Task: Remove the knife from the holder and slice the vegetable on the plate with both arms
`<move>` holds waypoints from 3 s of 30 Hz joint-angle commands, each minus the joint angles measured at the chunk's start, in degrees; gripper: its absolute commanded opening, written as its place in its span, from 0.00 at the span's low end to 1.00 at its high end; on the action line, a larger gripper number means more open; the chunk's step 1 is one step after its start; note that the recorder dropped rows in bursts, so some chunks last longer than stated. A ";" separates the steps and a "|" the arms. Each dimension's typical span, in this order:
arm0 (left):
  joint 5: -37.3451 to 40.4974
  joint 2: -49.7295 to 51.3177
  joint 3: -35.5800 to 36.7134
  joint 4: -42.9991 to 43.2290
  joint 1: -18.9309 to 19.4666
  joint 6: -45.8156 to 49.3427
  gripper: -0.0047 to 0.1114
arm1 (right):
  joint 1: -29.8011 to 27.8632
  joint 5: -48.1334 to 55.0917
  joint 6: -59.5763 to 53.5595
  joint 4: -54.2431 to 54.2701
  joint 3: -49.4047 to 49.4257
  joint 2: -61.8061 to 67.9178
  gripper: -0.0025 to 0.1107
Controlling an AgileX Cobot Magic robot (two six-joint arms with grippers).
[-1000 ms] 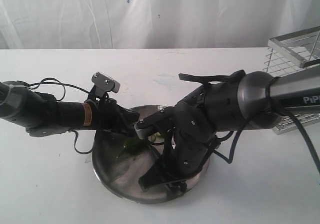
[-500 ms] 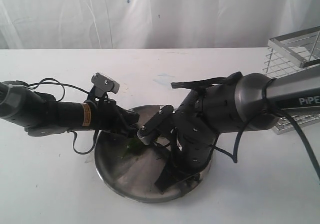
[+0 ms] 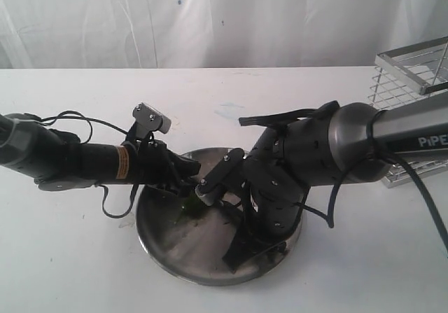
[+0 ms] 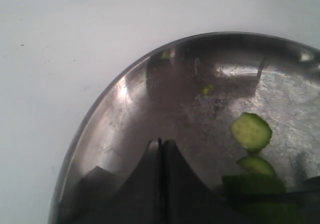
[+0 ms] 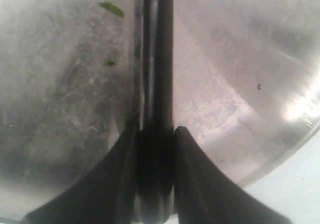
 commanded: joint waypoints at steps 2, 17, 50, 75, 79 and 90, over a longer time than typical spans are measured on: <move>-0.27 -2.62 0.27 2.29 -0.32 -0.46 0.04 | -0.60 2.59 1.63 0.43 0.75 0.71 0.02; -1.17 -10.20 0.27 2.29 -0.32 -0.74 0.04 | -0.60 2.34 1.63 1.61 0.75 0.71 0.02; 22.82 -22.23 0.27 3.15 -0.32 -5.05 0.04 | -0.60 0.36 4.06 7.72 0.75 -1.67 0.02; 21.40 -21.88 0.27 3.15 -0.32 -4.95 0.04 | -3.51 0.20 3.86 9.11 0.75 -4.15 0.02; 21.44 -21.46 0.27 3.15 -0.32 -4.73 0.04 | -3.51 0.42 3.62 10.11 0.75 -4.96 0.02; 22.27 -21.95 0.27 3.15 -0.32 -6.91 0.04 | -3.51 4.74 -3.94 11.00 1.11 -15.34 0.02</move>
